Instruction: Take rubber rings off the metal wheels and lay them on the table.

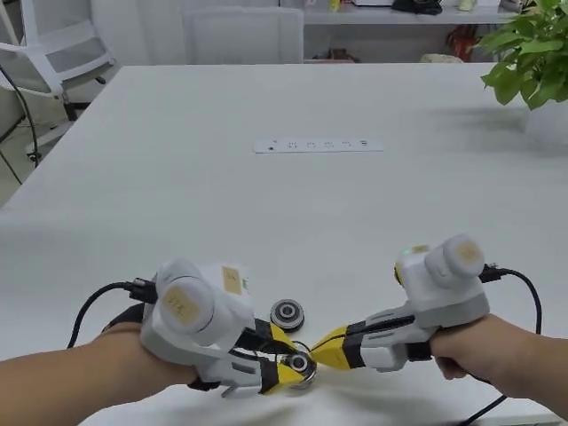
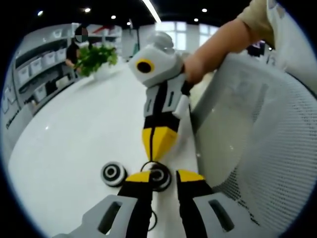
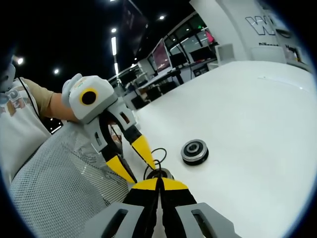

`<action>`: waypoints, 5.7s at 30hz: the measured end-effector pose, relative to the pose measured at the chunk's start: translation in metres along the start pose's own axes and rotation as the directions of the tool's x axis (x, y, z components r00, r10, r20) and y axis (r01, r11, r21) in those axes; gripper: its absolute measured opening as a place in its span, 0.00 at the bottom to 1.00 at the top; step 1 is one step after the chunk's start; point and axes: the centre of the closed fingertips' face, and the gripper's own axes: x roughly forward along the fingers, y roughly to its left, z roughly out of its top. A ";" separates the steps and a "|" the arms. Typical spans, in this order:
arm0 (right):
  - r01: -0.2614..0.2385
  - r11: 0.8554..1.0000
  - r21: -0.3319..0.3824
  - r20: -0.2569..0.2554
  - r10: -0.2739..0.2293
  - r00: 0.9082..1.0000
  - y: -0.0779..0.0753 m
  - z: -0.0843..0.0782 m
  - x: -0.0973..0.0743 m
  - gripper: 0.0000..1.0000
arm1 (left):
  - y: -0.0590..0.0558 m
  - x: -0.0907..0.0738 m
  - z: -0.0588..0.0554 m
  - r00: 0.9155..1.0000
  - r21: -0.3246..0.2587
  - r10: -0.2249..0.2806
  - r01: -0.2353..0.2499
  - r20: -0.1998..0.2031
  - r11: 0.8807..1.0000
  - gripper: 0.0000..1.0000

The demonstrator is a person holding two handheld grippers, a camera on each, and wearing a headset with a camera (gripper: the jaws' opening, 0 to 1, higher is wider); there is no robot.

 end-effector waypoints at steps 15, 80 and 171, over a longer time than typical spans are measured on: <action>-0.001 1.000 -0.014 0.060 0.002 0.998 0.007 0.024 -0.009 0.00 | 0.001 -0.039 0.031 0.990 -0.054 0.042 -0.035 0.132 0.998 0.36; 0.027 0.999 -0.019 -0.156 -0.030 0.987 0.001 0.017 0.069 0.00 | 0.019 -0.119 -0.025 0.951 -0.222 0.267 -0.230 0.153 0.948 0.65; 0.190 0.961 -0.200 -0.035 -0.201 0.979 -0.057 0.025 0.007 0.32 | 0.081 -0.021 -0.001 0.988 -0.195 0.127 -0.108 0.088 0.975 0.44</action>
